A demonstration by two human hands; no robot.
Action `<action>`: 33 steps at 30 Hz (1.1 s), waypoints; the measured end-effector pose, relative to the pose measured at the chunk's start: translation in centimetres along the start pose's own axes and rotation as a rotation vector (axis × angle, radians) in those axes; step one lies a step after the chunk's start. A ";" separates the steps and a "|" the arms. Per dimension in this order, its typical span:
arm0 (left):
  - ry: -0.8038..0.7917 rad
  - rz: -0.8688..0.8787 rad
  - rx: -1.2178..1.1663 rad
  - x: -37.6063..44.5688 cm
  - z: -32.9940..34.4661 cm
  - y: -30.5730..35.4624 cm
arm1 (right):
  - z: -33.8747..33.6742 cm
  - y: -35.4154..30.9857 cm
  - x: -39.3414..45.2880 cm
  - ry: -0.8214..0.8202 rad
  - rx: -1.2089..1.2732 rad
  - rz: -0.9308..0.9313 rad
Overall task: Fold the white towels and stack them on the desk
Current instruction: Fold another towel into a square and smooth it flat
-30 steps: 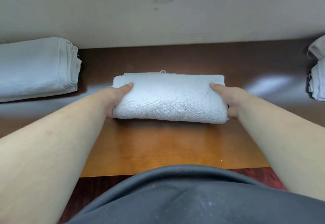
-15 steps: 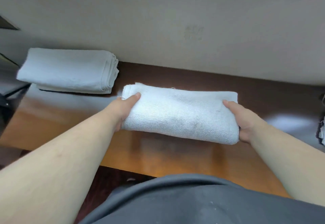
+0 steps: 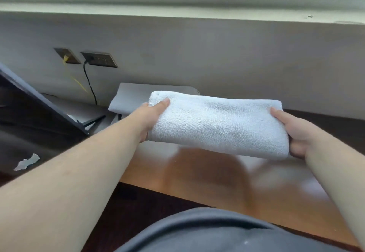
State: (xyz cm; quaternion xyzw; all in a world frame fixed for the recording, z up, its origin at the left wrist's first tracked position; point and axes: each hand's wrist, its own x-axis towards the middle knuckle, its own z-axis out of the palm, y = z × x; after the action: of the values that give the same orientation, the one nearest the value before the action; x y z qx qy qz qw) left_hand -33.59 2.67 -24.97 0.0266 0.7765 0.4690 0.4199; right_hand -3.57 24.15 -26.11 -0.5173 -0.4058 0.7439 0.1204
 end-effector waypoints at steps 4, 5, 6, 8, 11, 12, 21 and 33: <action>0.030 0.065 0.051 1.1 -5.7 3.0 | 4.8 -0.8 -1.5 -0.143 0.032 -0.082; 0.040 0.077 0.053 1.5 -6.7 3.7 | 5.8 -1.2 -1.7 -0.186 0.042 -0.095; 0.050 0.088 0.046 1.9 -7.4 4.4 | 6.9 -1.6 -1.8 -0.206 0.061 -0.111; 0.054 0.118 0.020 2.5 -8.5 6.1 | 8.8 -2.5 -1.4 -0.189 0.103 -0.153; 0.083 0.150 0.012 3.6 -9.9 8.1 | 11.4 -4.1 0.0 -0.133 0.158 -0.187; 0.094 0.155 0.007 3.8 -10.4 8.6 | 12.2 -4.6 0.6 -0.123 0.164 -0.182; 0.194 0.150 0.016 9.5 -15.1 8.6 | 18.6 -4.4 7.3 -0.140 0.159 -0.117; 0.142 0.039 0.119 23.6 -18.4 7.2 | 25.0 -0.9 16.4 0.069 0.124 -0.128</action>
State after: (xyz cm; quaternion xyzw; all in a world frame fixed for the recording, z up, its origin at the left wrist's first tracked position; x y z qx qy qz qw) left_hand -63.85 4.02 -30.56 0.0332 0.8302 0.4307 0.3524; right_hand -32.65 22.55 -33.03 -0.5072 -0.3868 0.7400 0.2135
